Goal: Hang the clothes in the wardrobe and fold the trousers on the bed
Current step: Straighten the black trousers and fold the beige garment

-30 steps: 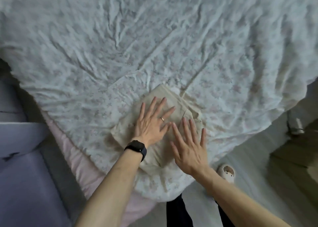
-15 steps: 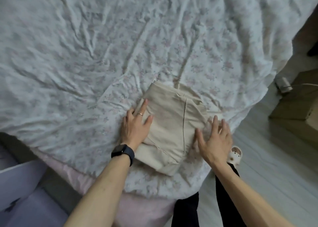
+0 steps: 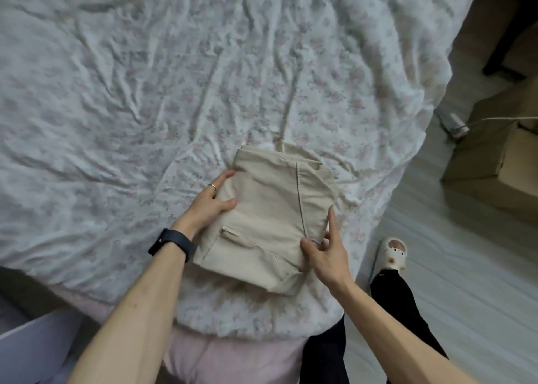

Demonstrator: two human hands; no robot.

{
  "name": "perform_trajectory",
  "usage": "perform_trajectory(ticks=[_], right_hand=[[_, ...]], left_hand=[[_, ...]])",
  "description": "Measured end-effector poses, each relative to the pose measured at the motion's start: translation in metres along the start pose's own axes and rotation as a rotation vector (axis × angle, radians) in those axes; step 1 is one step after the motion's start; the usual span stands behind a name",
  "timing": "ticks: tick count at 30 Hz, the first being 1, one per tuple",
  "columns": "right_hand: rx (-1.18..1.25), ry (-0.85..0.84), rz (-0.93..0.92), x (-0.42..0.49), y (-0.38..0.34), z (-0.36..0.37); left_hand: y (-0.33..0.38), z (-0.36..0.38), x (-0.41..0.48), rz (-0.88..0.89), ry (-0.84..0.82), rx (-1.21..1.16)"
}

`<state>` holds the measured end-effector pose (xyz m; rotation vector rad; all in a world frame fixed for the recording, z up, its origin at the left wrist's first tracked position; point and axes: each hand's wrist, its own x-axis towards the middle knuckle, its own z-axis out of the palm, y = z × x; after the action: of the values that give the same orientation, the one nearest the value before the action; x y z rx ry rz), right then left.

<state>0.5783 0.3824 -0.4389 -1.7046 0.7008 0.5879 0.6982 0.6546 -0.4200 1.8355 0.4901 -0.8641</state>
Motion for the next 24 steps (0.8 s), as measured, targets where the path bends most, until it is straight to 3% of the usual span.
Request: perform_trajectory(ticks=[4,8,16,24], right_hand=[[-0.074,0.015,-0.064,0.008,-0.009,-0.022],[-0.195,-0.089,-0.061,0.023,-0.028,-0.056],[-0.439,-0.267,-0.31,-0.001,-0.086,-0.097],[-0.586,-0.491,-0.816,-0.079,-0.179,-0.099]], left_hand=[[0.002,0.002,-0.023,-0.062,-0.09,-0.204],[-0.009,0.024,-0.056,-0.094,-0.051,-0.41],[-0.014,0.075,-0.149,0.052,0.228,-0.531],[0.028,0.095,-0.298,0.165,0.663,-0.611]])
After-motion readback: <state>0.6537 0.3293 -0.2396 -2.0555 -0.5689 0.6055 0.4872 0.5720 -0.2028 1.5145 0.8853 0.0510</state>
